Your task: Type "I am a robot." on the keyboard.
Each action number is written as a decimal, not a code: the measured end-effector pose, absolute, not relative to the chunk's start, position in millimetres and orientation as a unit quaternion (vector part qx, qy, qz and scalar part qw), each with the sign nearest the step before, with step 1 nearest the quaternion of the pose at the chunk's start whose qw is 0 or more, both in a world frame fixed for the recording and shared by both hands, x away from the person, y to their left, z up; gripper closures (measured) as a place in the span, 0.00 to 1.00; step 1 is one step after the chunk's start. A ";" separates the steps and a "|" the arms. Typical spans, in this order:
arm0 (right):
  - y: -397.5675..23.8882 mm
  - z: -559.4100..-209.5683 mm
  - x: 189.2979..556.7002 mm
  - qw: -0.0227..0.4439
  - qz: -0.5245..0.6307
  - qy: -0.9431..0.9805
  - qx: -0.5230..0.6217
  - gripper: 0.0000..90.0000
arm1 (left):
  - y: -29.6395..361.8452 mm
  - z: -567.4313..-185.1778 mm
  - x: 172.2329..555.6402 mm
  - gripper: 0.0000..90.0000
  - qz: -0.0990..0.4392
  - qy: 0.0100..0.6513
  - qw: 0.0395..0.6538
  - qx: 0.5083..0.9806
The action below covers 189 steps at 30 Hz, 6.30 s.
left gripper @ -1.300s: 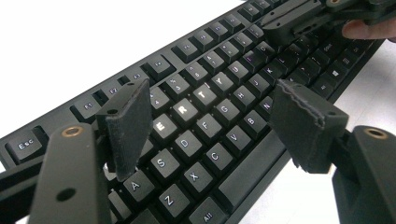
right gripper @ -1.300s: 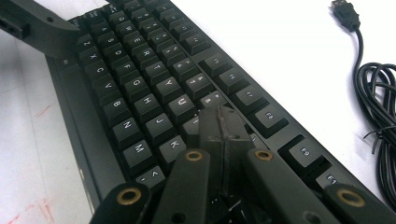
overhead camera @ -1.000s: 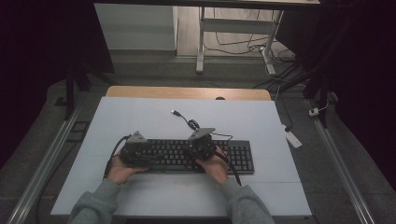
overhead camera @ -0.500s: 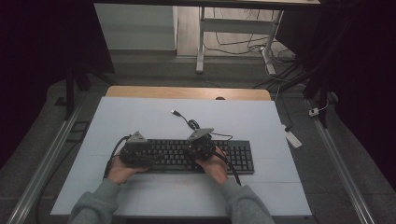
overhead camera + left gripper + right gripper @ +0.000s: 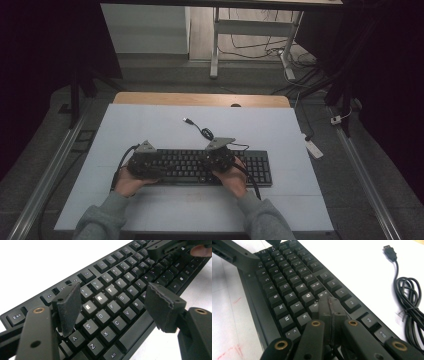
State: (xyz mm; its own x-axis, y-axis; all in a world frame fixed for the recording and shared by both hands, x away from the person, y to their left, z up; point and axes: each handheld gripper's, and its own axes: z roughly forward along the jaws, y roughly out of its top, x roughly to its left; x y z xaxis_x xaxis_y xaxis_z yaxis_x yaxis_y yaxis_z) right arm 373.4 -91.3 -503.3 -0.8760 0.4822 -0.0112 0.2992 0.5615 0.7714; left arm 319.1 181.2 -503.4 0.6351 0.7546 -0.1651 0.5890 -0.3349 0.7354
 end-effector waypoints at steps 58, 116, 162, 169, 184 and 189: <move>-172.5 -498.3 337.5 0.138 0.435 0.856 0.241 0.59 | 167.7 -510.5 331.0 0.99 0.142 0.394 0.391 0.820; -175.9 -500.1 340.9 0.139 0.431 0.856 0.251 0.58 | 200.1 -496.8 292.4 0.38 0.135 0.417 0.404 0.803; -95.4 -510.3 349.9 0.081 0.380 0.899 0.199 1.00 | 210.4 -506.6 282.1 0.36 0.132 0.418 0.392 0.809; -95.4 -512.4 350.3 0.083 0.374 0.902 0.201 1.00 | 210.4 -506.9 282.3 0.36 0.132 0.418 0.391 0.809; -110.6 -503.3 348.0 0.109 0.412 0.881 0.207 0.90 | 210.0 -507.1 282.1 0.36 0.135 0.417 0.389 0.810; -124.7 -500.8 347.4 0.110 0.430 0.869 0.218 0.73 | 209.3 -507.5 282.1 0.36 0.136 0.419 0.386 0.811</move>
